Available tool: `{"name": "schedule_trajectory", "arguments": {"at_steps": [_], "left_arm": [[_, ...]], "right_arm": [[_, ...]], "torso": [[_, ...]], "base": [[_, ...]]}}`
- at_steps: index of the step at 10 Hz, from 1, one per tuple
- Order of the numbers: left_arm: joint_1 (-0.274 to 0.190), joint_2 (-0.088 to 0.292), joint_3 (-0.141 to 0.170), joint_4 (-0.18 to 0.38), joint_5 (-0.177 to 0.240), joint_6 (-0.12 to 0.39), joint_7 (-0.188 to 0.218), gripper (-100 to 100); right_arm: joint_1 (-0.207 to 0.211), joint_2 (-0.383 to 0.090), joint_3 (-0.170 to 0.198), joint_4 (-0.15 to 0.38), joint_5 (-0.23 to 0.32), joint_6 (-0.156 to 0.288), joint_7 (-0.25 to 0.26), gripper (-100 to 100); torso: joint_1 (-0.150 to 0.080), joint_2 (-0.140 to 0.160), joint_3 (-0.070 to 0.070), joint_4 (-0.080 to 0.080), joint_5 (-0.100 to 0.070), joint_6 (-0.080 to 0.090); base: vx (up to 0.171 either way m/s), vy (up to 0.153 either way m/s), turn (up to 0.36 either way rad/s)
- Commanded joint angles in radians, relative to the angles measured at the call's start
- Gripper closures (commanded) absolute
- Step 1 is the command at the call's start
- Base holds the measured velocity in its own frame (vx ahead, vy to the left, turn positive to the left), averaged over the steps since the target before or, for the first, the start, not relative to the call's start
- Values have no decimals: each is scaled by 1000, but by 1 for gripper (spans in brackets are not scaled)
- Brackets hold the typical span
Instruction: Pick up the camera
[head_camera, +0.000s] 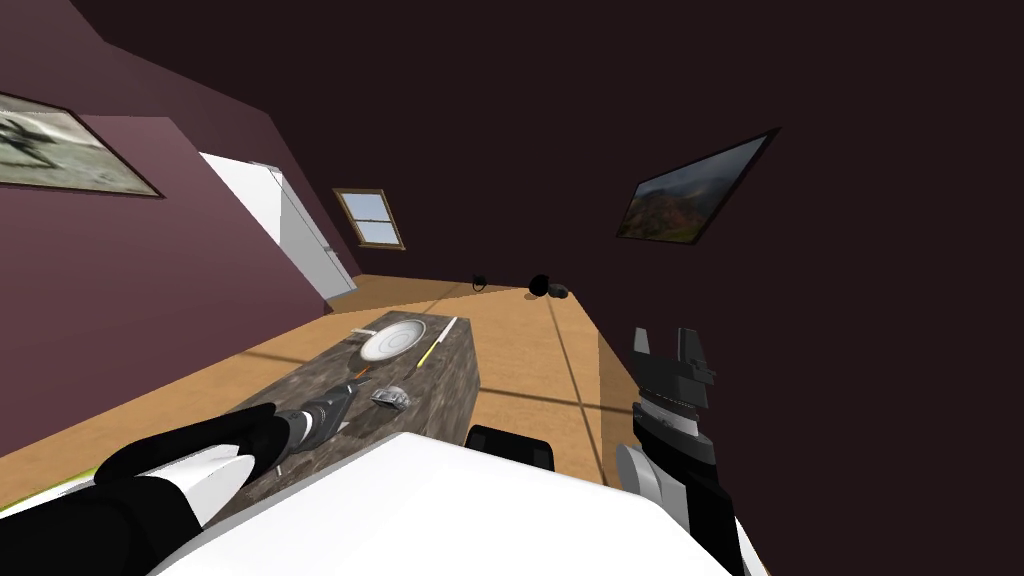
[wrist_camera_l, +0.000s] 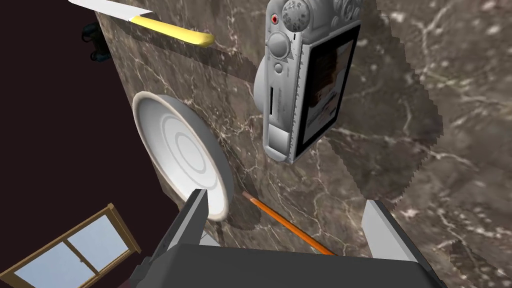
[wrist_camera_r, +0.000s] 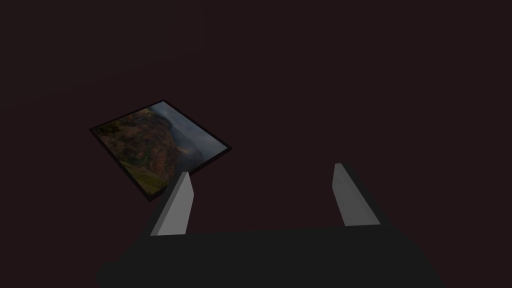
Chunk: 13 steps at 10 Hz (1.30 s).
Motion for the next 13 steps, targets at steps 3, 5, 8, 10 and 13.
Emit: {"name": "schedule_trajectory", "arguments": {"at_steps": [3, 5, 8, 10, 13], "left_arm": [[28, 24, 17, -8, 45, 75, 8, -100], [60, 56, 32, -16, 96, 145, 18, -100], [88, 86, 40, -27, 141, 219, 28, -100], [113, 113, 44, -43, 179, 274, 37, -100], [146, 149, 45, -93, 226, 341, 50, -100]], "right_arm": [[0, 0, 0, 0, 0, 0, 0, 0], [0, 0, 0, 0, 0, 0, 0, 0], [0, 0, 0, 0, 0, 0, 0, 0], [0, 0, 0, 0, 0, 0, 0, 0], [0, 0, 0, 0, 0, 0, 0, 0]], "torso": [[1, 0, 0, 0, 0, 0], [1, 1, 0, 0, 0, 0], [1, 0, 0, 0, 0, 0], [1, -1, -1, 0, 0, 0], [1, 1, 1, 0, 0, 0]], "base": [[71, 4, -31], [84, 9, -60], [86, 10, -35], [94, 11, -44], [57, 9, -32]]}}
